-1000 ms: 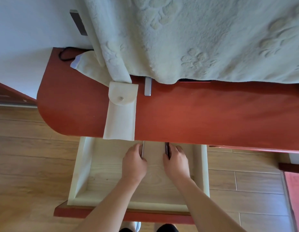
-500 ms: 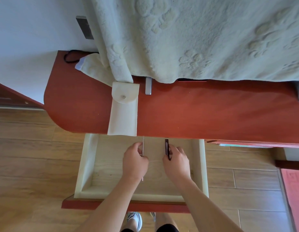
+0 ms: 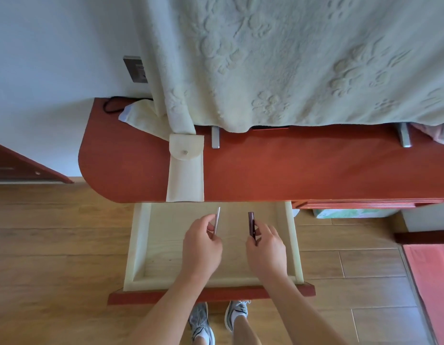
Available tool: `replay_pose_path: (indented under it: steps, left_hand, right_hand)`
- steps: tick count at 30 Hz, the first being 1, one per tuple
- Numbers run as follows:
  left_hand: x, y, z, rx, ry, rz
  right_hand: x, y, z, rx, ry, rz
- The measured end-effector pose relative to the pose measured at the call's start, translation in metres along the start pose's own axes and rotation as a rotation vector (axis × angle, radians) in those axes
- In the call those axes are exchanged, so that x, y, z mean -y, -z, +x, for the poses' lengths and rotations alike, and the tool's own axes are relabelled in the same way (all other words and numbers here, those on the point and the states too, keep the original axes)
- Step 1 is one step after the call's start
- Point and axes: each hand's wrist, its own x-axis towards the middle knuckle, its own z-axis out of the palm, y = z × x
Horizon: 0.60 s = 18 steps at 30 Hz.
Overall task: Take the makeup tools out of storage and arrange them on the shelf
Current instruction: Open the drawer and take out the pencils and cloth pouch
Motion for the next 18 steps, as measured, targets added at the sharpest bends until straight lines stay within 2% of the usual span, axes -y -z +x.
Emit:
replay_pose_path:
  steps: [9, 18]
  left_hand:
    - [-0.027, 0.020, 0.000, -0.012, -0.123, -0.056]
    - [-0.053, 0.022, 0.033, -0.048, -0.176, -0.081]
  right_hand:
    - [0.018, 0.027, -0.006, -0.095, 0.032, 0.030]
    - [0.037, 0.048, 0.024, -0.092, 0.085, 0.062]
